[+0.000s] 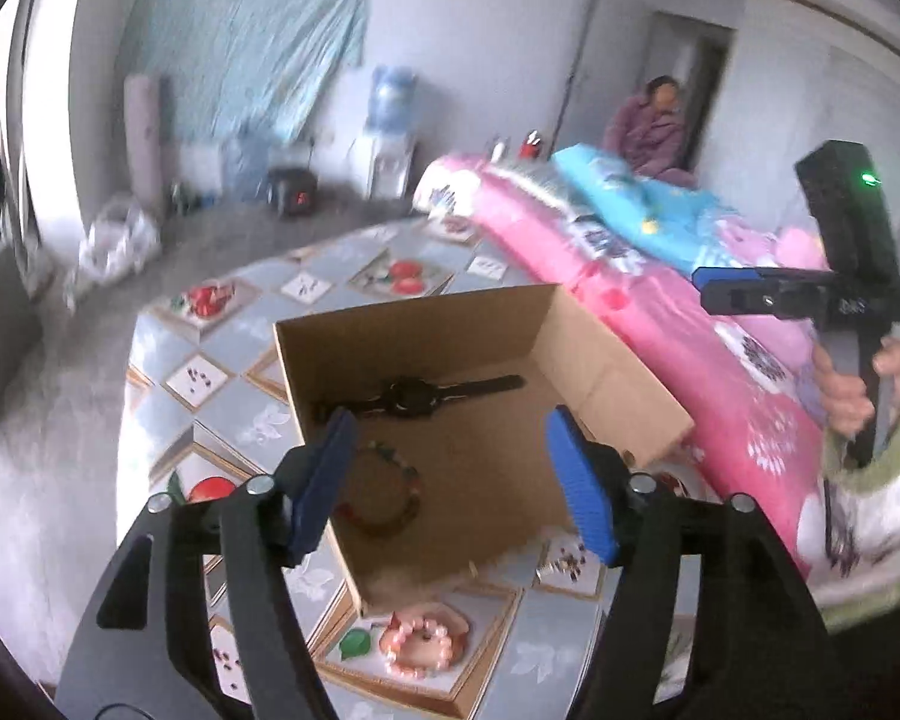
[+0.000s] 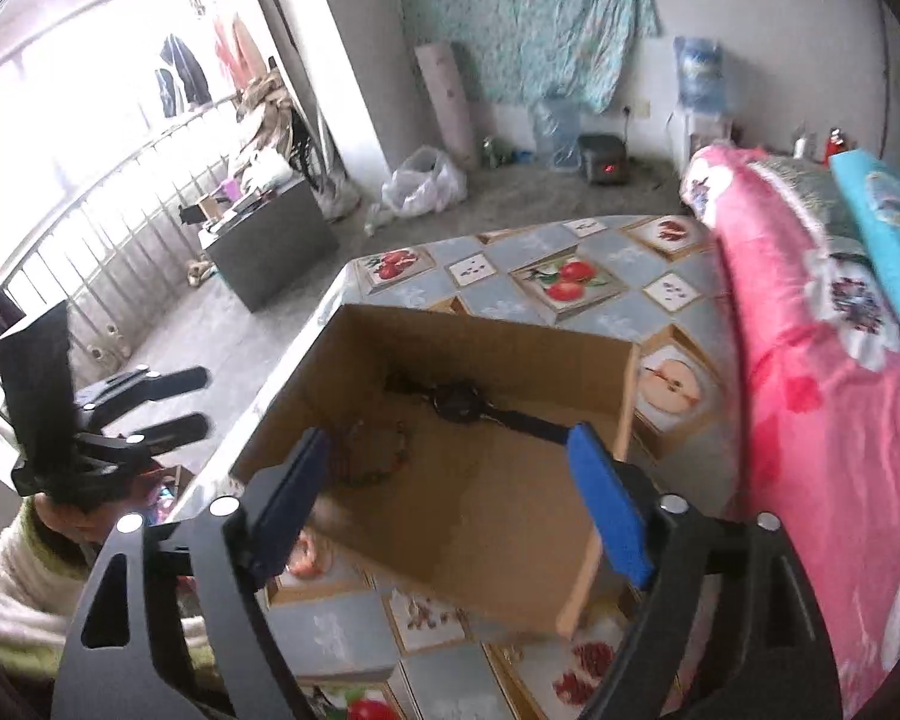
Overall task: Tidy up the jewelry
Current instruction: 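Withdraw the right gripper from the box toward the charms on the tablecloth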
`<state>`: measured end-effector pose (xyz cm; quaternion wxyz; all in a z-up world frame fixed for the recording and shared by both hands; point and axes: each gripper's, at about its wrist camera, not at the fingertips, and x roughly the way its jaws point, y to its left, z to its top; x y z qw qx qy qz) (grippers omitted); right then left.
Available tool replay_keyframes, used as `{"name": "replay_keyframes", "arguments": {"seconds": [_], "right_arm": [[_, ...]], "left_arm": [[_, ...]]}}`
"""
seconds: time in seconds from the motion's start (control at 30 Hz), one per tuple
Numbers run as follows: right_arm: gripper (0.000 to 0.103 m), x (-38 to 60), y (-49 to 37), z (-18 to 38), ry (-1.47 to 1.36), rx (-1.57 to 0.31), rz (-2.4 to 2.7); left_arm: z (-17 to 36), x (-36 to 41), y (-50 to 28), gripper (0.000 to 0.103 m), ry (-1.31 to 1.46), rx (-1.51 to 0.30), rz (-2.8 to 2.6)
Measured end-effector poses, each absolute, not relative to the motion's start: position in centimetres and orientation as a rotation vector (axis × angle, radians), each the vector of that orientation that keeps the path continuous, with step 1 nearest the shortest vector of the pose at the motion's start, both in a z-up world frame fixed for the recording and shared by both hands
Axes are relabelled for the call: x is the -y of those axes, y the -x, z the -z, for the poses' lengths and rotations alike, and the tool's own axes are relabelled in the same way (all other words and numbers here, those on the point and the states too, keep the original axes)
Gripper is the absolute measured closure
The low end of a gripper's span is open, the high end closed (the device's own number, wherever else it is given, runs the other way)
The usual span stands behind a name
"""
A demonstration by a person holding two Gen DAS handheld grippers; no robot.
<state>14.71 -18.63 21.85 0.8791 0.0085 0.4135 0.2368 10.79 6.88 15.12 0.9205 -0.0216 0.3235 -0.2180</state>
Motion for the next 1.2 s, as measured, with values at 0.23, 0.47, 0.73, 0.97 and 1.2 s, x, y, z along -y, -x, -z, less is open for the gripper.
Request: {"name": "replay_keyframes", "arguments": {"seconds": [0.23, 0.47, 0.73, 0.97, 1.2], "right_arm": [[0.017, 20.9, -9.3, -18.6, 0.016, -0.913, -0.35], [0.016, 21.4, -6.5, -11.7, 0.039, -1.056, -0.186], [0.011, 21.4, -5.2, -6.6, 0.07, -1.105, -0.06], [0.007, 22.1, -5.5, -3.6, 0.08, -1.115, -0.013], [0.007, 21.2, -5.0, -1.9, 0.171, -1.052, -0.026]], "left_arm": [[-10.6, -4.6, -4.9, 0.034, 0.085, -0.673, 0.569], [-3.5, 0.4, -5.0, 0.034, -0.01, -0.793, 0.511], [0.0, 4.1, -6.3, 0.034, -0.105, -0.859, 0.467], [1.2, 6.3, -6.4, 0.034, -0.19, -0.889, 0.429], [1.7, 7.7, -7.3, 0.025, -0.246, -0.904, 0.378]]}}
